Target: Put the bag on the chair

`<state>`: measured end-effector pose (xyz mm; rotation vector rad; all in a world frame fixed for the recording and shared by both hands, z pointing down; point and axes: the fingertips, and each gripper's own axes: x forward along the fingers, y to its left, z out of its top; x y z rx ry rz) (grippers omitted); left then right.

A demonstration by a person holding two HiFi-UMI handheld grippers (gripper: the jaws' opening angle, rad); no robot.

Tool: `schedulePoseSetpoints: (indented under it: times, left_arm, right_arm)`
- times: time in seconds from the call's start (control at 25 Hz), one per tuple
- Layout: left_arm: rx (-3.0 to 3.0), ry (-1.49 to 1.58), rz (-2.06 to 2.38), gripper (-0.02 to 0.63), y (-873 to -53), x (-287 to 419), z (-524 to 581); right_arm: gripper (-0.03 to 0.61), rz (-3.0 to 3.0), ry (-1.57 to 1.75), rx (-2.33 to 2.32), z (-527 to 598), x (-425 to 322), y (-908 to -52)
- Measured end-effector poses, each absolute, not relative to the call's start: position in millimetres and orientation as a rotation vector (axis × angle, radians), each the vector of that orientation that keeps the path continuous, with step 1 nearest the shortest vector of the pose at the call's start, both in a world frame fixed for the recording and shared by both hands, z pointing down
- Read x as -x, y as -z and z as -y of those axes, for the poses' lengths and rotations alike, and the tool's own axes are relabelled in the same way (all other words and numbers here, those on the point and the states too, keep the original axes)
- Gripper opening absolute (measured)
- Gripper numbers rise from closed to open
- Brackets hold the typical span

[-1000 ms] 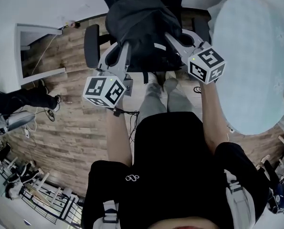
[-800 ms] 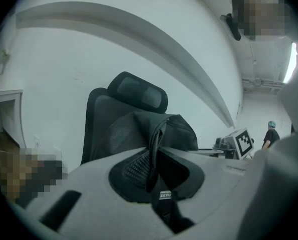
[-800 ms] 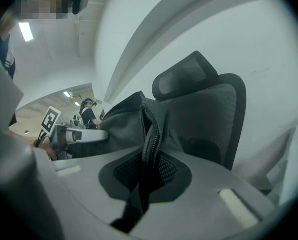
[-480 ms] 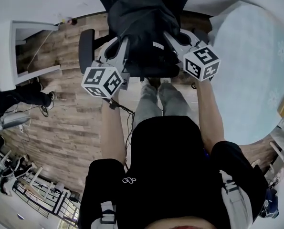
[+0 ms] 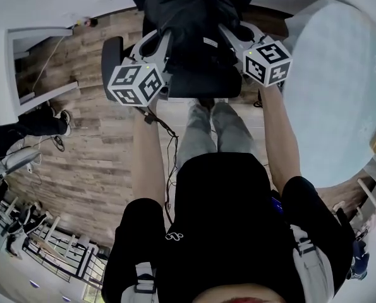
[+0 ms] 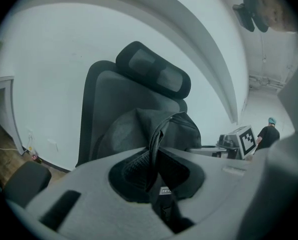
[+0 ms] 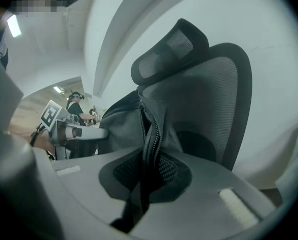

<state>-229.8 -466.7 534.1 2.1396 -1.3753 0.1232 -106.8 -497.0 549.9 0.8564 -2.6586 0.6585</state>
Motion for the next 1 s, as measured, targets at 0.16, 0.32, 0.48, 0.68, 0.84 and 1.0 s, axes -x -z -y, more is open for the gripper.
schedulePoseSetpoints:
  times: [0.16, 0.32, 0.48, 0.68, 0.84, 1.0]
  left_arm:
    - [-2.096, -0.180, 1.344, 0.032, -568.5, 227.7, 473.2]
    - [-2.035, -0.254, 1.313, 0.035, -610.8, 227.2, 471.8]
    - [-2.023, -0.225, 1.303, 0.037, -627.4, 220.7, 475.2]
    - [-1.963, -0.237, 1.375, 0.052, -639.8, 225.1, 485.6]
    - [-1.877, -0.308, 1.415, 0.172, -648.3, 242.1, 485.7]
    - [-1.797, -0.285, 1.465, 0.239, -646.7, 268.1, 462.9]
  right_arm:
    - [0.021, 2.600, -0.698, -0.869, 504.7, 103.2, -584.0]
    - [0.025, 2.525, -0.746, -0.873, 504.4, 100.9, -624.7]
    - [0.026, 2.539, -0.840, -0.913, 508.1, 93.3, -644.4]
    - [0.037, 2.483, -0.892, -0.969, 517.3, 91.1, -656.8]
    - [0.172, 2.408, -0.921, -1.041, 523.6, 90.5, -651.7]
    - [0.186, 2.431, -0.931, -1.115, 518.7, 78.2, -629.0]
